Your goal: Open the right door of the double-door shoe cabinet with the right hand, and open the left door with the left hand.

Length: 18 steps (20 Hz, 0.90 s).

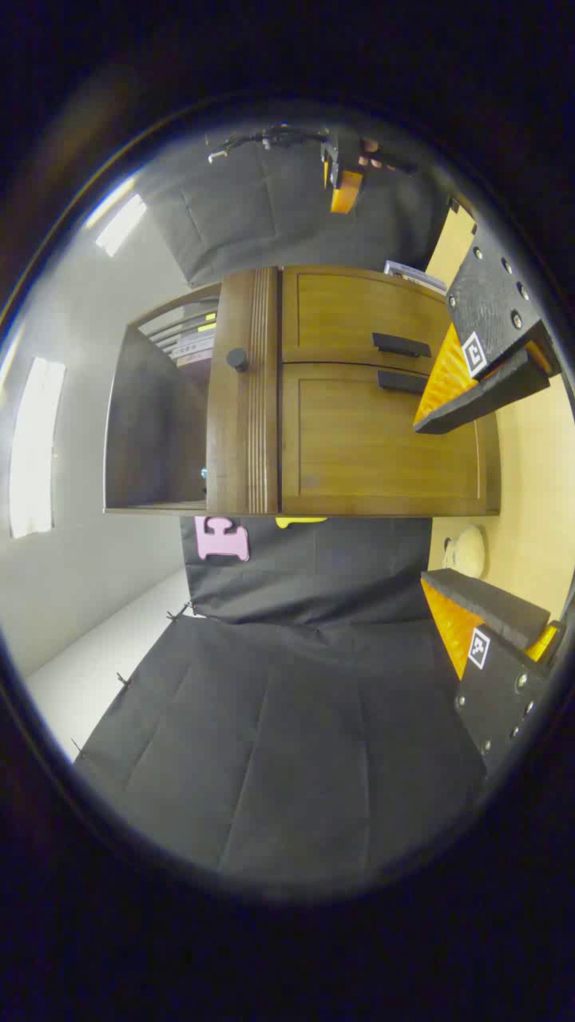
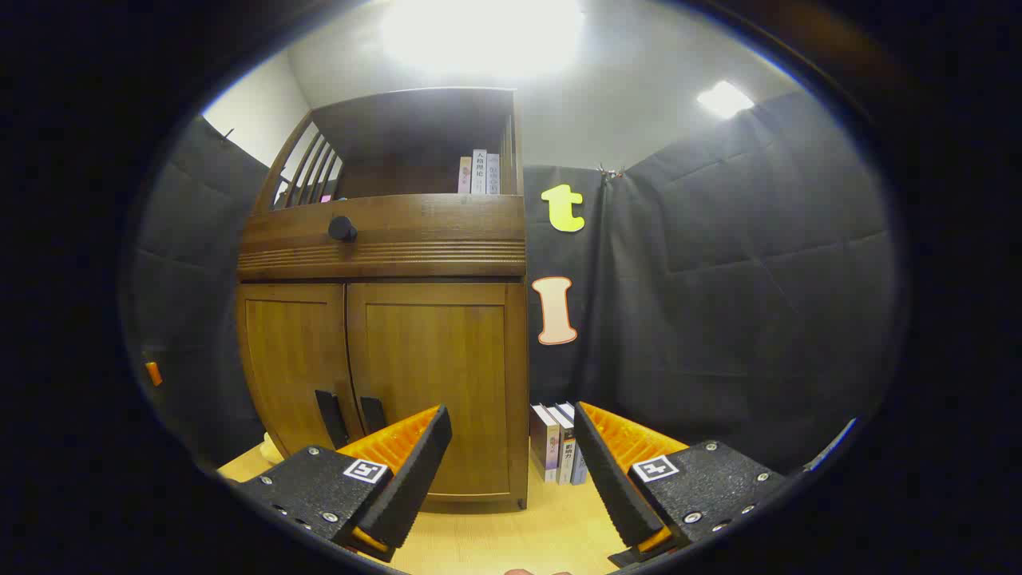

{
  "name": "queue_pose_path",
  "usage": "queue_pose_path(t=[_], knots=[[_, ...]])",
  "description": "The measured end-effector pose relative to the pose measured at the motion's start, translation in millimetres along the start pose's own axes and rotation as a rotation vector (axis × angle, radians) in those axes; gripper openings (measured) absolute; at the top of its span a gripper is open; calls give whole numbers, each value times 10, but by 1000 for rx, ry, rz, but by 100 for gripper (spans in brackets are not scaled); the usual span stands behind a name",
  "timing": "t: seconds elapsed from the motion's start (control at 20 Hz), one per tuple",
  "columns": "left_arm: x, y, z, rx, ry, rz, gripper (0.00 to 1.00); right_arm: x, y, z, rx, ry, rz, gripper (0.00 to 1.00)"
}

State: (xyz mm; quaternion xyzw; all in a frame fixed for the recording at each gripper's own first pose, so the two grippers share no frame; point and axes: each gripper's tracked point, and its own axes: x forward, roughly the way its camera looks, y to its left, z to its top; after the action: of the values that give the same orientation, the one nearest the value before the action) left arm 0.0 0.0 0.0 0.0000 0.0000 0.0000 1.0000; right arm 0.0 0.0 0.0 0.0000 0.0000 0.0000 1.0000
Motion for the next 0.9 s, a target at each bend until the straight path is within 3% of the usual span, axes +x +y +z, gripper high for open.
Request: queue_pose_path(t=[0.5,0.65,0.9], knots=[[-41,-22,-30,5,17,6,96,-87,109,-34,7,14,61,96],[-44,-13,-33,-6,25,1,100,-95,136,-60,16,23,79,96],[-83,11,-54,-20,31,43,100,10,417,-97,32,52,155,96]])
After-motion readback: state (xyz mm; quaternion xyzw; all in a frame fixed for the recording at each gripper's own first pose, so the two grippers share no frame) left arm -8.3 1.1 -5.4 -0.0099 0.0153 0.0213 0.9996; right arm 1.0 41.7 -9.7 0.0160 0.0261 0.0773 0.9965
